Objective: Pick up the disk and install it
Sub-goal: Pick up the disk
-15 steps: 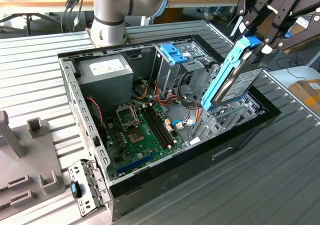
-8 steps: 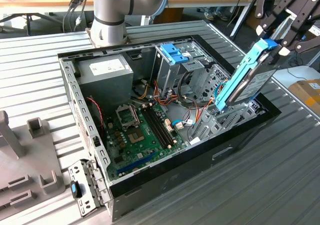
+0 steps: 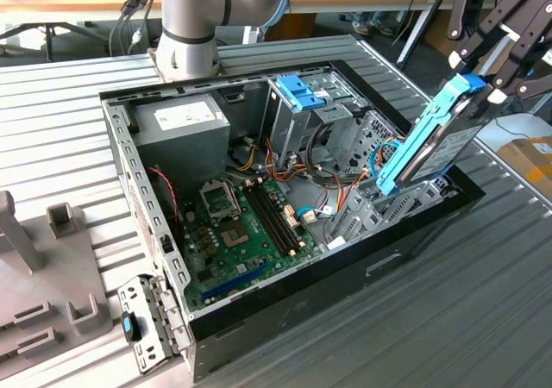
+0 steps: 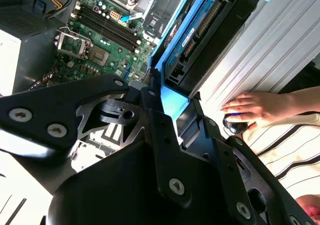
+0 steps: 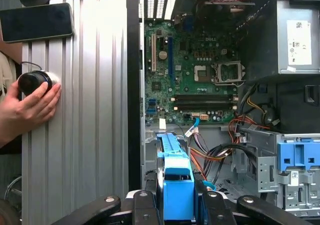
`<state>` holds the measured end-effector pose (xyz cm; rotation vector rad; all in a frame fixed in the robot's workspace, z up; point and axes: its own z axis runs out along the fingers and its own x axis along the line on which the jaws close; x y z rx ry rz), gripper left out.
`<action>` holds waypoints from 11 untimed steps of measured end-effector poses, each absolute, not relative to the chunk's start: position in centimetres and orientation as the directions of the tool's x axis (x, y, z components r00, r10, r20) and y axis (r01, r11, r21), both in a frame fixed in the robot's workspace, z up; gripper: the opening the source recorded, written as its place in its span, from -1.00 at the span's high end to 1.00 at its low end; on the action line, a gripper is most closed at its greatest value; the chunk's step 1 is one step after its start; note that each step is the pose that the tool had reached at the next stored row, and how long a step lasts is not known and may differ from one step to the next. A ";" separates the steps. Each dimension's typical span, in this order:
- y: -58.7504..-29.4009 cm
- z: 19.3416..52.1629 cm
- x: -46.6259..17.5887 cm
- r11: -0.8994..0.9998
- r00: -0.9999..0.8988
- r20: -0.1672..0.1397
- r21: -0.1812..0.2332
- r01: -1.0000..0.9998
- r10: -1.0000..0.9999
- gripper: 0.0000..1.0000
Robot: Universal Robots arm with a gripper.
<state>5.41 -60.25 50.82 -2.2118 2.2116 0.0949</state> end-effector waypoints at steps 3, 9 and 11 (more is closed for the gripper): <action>-60.2 50.4 5.4 -0.026 0.025 -0.051 0.026 -0.999 -0.998 0.26; -60.0 49.9 5.4 -0.030 0.029 -0.051 0.020 -0.999 -0.998 0.26; -59.5 49.8 5.4 -0.031 0.030 -0.051 0.020 -0.999 -0.998 0.26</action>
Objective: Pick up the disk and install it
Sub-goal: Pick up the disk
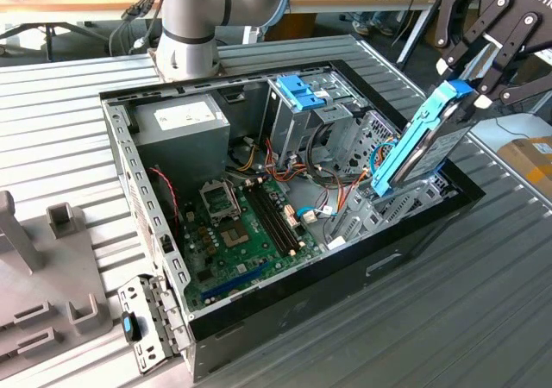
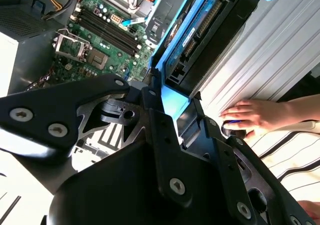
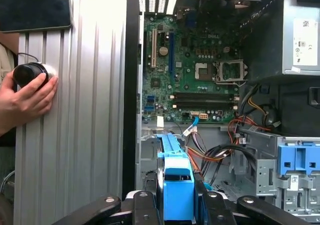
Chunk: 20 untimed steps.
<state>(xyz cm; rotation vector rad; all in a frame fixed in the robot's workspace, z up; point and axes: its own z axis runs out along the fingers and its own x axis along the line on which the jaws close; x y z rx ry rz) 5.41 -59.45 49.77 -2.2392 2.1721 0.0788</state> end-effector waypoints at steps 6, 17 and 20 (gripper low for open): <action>-59.2 49.5 5.9 -0.034 0.033 -0.051 0.020 -0.999 -0.998 0.26; -59.1 48.5 6.1 -0.039 0.038 -0.056 0.012 -0.999 -0.998 0.26; -59.1 48.5 6.1 -0.039 0.038 -0.057 0.012 -0.999 -0.998 0.26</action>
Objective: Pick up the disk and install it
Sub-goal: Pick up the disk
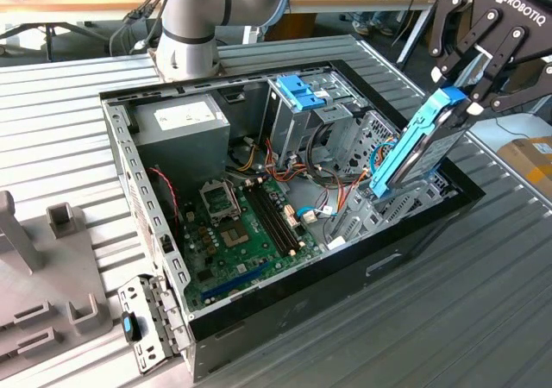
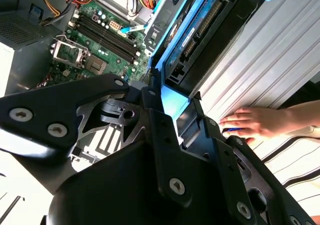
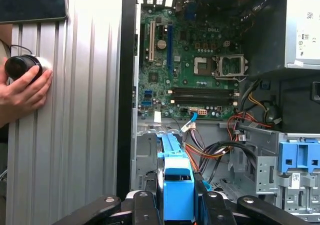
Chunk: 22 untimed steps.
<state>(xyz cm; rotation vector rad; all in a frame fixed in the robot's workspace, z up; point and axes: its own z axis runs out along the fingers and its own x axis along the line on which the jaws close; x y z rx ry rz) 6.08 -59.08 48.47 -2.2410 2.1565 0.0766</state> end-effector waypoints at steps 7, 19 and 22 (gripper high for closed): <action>-58.9 47.8 6.1 -0.039 0.038 -0.063 0.012 -0.999 -0.997 0.26; -57.6 47.0 6.8 -0.040 0.039 -0.064 0.012 -0.999 -0.997 0.26; -57.7 46.9 7.0 -0.040 0.039 -0.064 0.012 -0.999 -0.997 0.26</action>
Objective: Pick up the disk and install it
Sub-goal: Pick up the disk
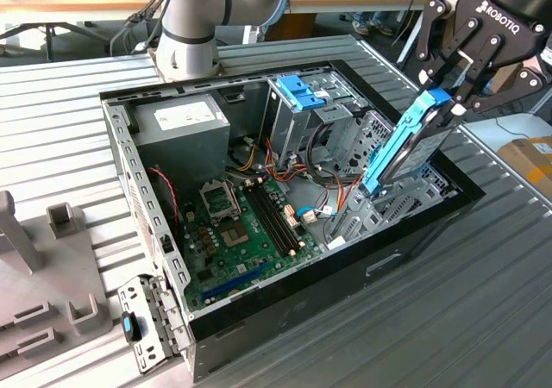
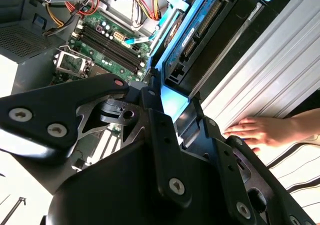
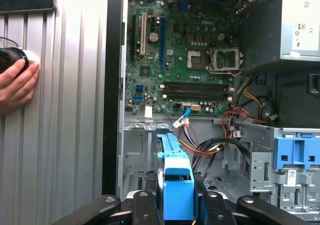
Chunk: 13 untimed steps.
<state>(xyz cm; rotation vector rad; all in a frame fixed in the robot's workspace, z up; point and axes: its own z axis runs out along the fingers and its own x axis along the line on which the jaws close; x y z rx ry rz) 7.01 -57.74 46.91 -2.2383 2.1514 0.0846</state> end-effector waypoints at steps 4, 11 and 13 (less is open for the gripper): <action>-58.3 46.8 7.0 -0.040 0.039 -0.064 0.012 -0.999 -0.997 0.26; -58.3 46.5 6.7 -0.040 0.039 -0.064 0.012 -0.999 -0.997 0.26; -58.3 46.5 6.7 -0.040 0.039 -0.066 0.012 -0.999 -0.997 0.26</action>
